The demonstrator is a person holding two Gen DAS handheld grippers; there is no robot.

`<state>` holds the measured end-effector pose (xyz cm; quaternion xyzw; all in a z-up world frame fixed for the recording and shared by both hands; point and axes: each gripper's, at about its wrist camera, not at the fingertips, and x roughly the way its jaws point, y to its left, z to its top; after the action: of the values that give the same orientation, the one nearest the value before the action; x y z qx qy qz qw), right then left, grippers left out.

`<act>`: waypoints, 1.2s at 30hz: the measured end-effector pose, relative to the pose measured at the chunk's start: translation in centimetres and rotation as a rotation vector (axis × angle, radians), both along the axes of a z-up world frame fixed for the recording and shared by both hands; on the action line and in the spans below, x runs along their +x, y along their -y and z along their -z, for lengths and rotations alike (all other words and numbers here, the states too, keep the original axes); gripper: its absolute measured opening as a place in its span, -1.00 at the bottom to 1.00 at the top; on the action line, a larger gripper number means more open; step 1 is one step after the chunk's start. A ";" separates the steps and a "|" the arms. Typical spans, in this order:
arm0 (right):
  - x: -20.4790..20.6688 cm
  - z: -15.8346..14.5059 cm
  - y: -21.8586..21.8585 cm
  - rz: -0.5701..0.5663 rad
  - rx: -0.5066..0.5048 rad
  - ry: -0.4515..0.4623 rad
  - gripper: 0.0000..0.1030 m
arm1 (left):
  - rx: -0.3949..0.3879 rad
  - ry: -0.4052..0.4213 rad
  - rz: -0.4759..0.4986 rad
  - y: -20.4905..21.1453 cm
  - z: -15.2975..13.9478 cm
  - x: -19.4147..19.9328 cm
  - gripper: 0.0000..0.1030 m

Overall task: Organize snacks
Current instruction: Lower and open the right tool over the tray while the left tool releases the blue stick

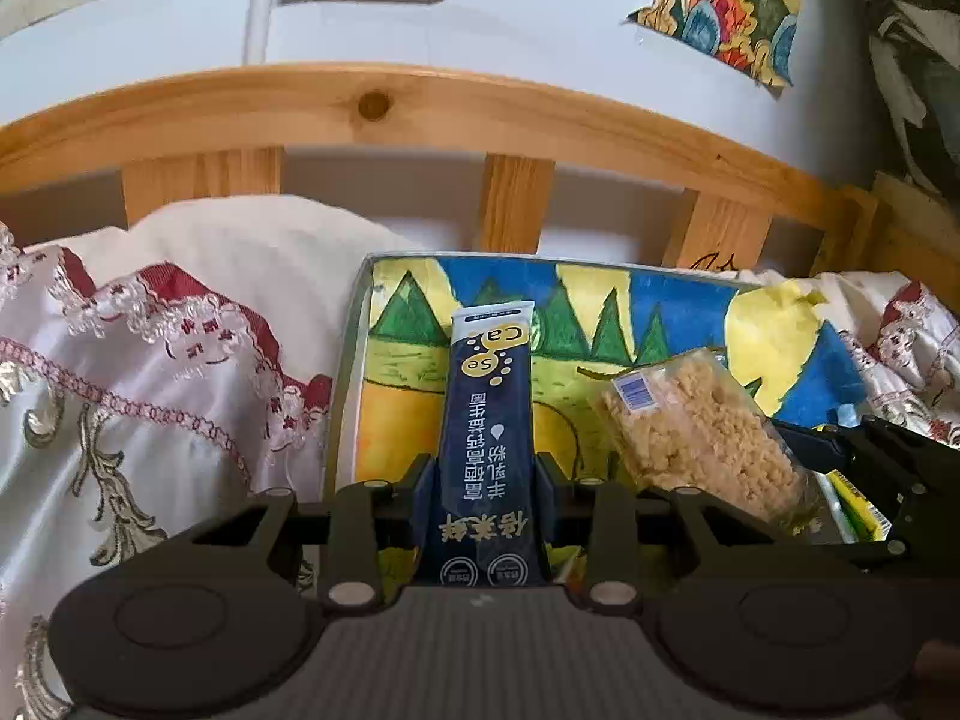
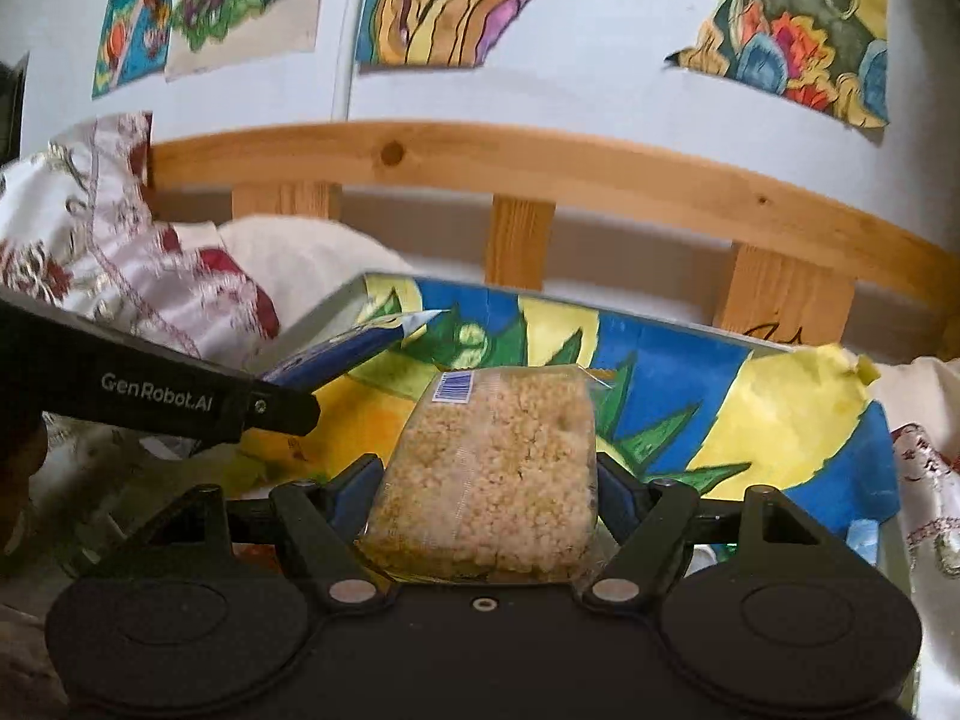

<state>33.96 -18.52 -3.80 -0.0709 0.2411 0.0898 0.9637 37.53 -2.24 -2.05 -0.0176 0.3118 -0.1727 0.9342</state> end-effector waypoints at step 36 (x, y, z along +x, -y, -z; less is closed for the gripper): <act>-3.4 -1.8 1.0 0.089 -0.013 0.151 0.97 | -0.081 0.084 -0.120 -2.4 -1.4 -2.5 0.71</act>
<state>30.53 -19.48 -2.01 -0.0731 0.1711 0.0394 0.9817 35.02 0.15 -0.64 -0.0669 0.2634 -0.1293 0.9536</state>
